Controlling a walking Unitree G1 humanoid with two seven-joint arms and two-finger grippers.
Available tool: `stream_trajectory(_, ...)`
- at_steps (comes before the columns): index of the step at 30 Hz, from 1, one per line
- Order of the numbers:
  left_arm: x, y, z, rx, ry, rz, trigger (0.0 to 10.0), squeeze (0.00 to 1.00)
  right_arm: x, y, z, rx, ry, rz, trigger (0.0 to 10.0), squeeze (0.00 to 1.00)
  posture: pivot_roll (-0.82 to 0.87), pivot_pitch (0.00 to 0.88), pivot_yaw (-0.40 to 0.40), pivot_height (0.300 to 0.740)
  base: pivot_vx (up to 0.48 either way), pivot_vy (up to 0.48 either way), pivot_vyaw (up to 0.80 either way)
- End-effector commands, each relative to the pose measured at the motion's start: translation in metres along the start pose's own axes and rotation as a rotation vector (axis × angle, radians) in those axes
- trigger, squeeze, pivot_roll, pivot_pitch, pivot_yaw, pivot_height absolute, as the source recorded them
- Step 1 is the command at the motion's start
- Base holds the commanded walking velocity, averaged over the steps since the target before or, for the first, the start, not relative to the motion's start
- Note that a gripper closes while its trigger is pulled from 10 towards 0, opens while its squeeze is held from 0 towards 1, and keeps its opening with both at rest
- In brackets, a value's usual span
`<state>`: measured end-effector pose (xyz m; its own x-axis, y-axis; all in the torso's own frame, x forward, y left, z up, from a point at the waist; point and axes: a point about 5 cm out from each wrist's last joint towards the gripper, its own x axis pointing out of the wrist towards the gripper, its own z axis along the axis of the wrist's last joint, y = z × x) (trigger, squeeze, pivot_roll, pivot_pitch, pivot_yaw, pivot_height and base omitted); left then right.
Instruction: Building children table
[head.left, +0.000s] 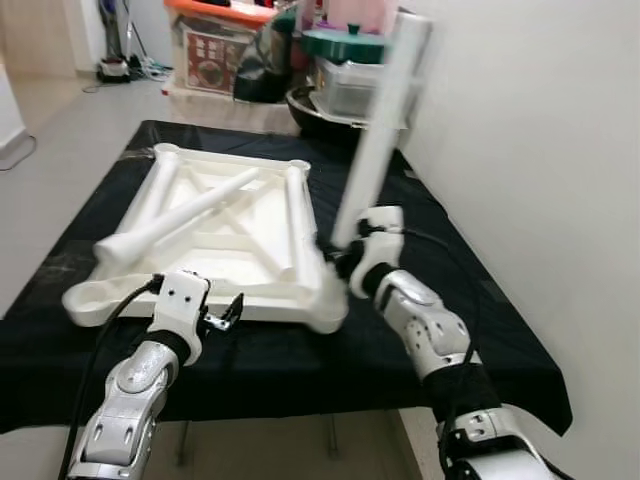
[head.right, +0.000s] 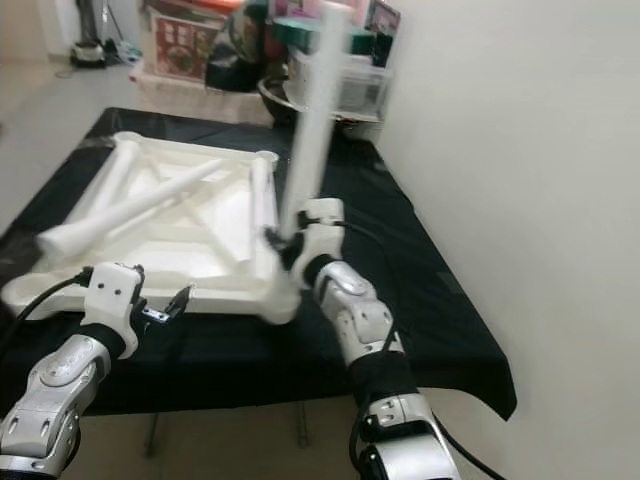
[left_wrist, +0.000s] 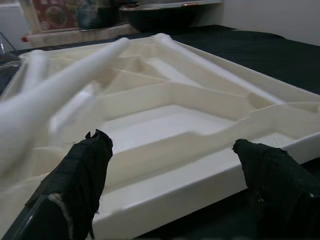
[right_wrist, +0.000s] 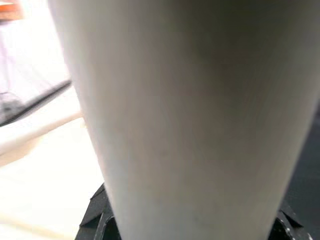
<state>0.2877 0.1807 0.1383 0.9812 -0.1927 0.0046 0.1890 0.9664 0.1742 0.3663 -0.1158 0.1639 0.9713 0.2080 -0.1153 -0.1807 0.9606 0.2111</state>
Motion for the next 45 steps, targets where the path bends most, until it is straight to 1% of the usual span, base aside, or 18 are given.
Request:
stream_trajectory(1, -0.001, -0.001, -0.002, 0.001, 0.008, -0.007, 10.0, 0.00, -0.008, -0.016, -0.022, 0.041, 0.099, -0.177, 0.0, 0.00, 0.17, 0.000, -0.202, 0.740, 0.000, 0.000, 0.00)
stream_trajectory(2, -0.002, -0.001, -0.002, 0.001, 0.009, -0.006, 10.0, 0.00, -0.008, -0.006, -0.023, 0.035, 0.104, -0.145, 4.5, 0.00, 0.17, 0.000, -0.200, 0.740, 0.000, 0.000, 0.00)
stream_trajectory(3, -0.002, -0.001, -0.002, 0.001, 0.009, -0.006, 10.0, 0.00, -0.008, -0.006, -0.023, 0.035, 0.104, -0.145, 4.5, 0.00, 0.17, 0.000, -0.200, 0.740, 0.000, 0.000, 0.00)
stream_trajectory(4, -0.002, -0.001, -0.002, 0.000, 0.009, -0.006, 10.0, 0.00, -0.009, 0.015, -0.021, 0.036, 0.094, -0.033, 10.0, 0.00, 0.16, 0.000, -0.196, 0.740, 0.000, 0.000, 0.00)
stream_trajectory(8, -0.002, -0.001, -0.002, 0.000, 0.010, -0.006, 10.0, 0.00, -0.013, 0.047, -0.012, 0.035, 0.038, 0.173, 10.0, 0.00, 0.16, 0.000, -0.194, 0.740, 0.000, 0.000, 0.00)
stream_trajectory(9, -0.001, -0.001, -0.002, 0.000, 0.011, -0.007, 10.0, 0.00, -0.016, 0.058, -0.007, 0.041, 0.009, 0.254, 10.0, 1.00, 0.16, 0.000, -0.195, 0.740, 0.000, 0.000, 0.00)
stream_trajectory(11, -0.001, -0.001, -0.003, 0.000, 0.011, -0.008, 10.0, 0.00, -0.017, 0.063, -0.002, 0.027, -0.009, 0.309, 10.0, 1.00, 0.16, 0.000, -0.200, 0.740, 0.000, 0.000, 0.00)
stream_trajectory(12, -0.001, -0.002, -0.003, 0.000, 0.011, -0.008, 10.0, 0.00, -0.018, 0.064, 0.003, 0.010, -0.023, 0.354, 10.0, 0.67, 0.17, 0.000, -0.203, 0.740, 0.000, 0.000, 0.00)
stream_trajectory(13, -0.001, -0.002, -0.003, 0.000, 0.011, -0.008, 10.0, 0.00, -0.018, 0.064, 0.003, 0.010, -0.023, 0.354, 10.0, 0.67, 0.17, 0.000, -0.203, 0.740, 0.000, 0.000, 0.00)
stream_trajectory(14, -0.001, -0.002, -0.003, -0.001, 0.011, -0.008, 10.0, 0.00, -0.018, 0.063, 0.008, 0.000, -0.036, 0.396, 10.0, 0.00, 0.17, 0.000, -0.203, 0.740, 0.000, 0.000, 0.00)
stream_trajectory(21, 0.001, -0.003, -0.003, -0.006, 0.008, -0.004, 10.0, 0.00, -0.043, 0.069, 0.028, -0.113, -0.091, 0.871, 10.0, 0.00, 0.16, 0.000, -0.210, 0.740, 0.000, 0.000, 0.00)
stream_trajectory(26, 0.001, -0.003, -0.003, -0.007, 0.007, -0.004, 10.0, 0.00, -0.044, 0.067, 0.018, -0.163, -0.040, 0.924, 10.0, 0.00, 0.16, 0.000, -0.213, 0.740, 0.000, 0.000, 0.00)
stream_trajectory(27, 0.001, -0.003, -0.003, -0.008, 0.007, -0.002, 10.0, 0.00, -0.034, 0.062, 0.014, -0.148, -0.017, 0.839, 0.0, 0.00, 0.17, 0.000, -0.221, 0.740, 0.000, 0.000, 0.00)
stream_trajectory(32, 0.001, -0.004, -0.004, -0.010, 0.005, 0.002, 10.0, 0.00, -0.013, 0.050, 0.005, -0.106, 0.044, 0.593, 0.0, 0.00, 0.17, 0.000, -0.221, 0.740, 0.000, 0.000, 0.00)
stream_trajectory(37, 0.000, -0.004, -0.004, -0.011, 0.004, 0.000, 10.0, 0.00, -0.002, -0.001, -0.018, 0.048, 0.135, -0.091, 0.0, 0.00, 0.17, 0.000, -0.217, 0.740, 0.000, 0.000, 0.00)
stream_trajectory(42, -0.001, -0.004, -0.004, -0.009, 0.005, -0.001, 10.0, 0.00, -0.011, 0.014, -0.024, 0.101, 0.135, -0.114, 0.5, 0.00, 0.17, 0.000, -0.209, 0.740, 0.000, 0.000, 0.00)
stream_trajectory(43, -0.001, -0.003, -0.004, -0.008, 0.005, 0.000, 10.0, 0.00, -0.011, 0.027, -0.021, 0.105, 0.132, -0.055, 10.0, 0.00, 0.17, 0.000, -0.210, 0.740, 0.000, 0.000, 0.00)
stream_trajectory(45, -0.001, -0.003, -0.004, -0.007, 0.005, 0.000, 10.0, 0.00, -0.011, 0.044, -0.014, 0.106, 0.106, 0.057, 10.0, 0.00, 0.17, 0.000, -0.210, 0.740, 0.000, 0.000, 0.00)
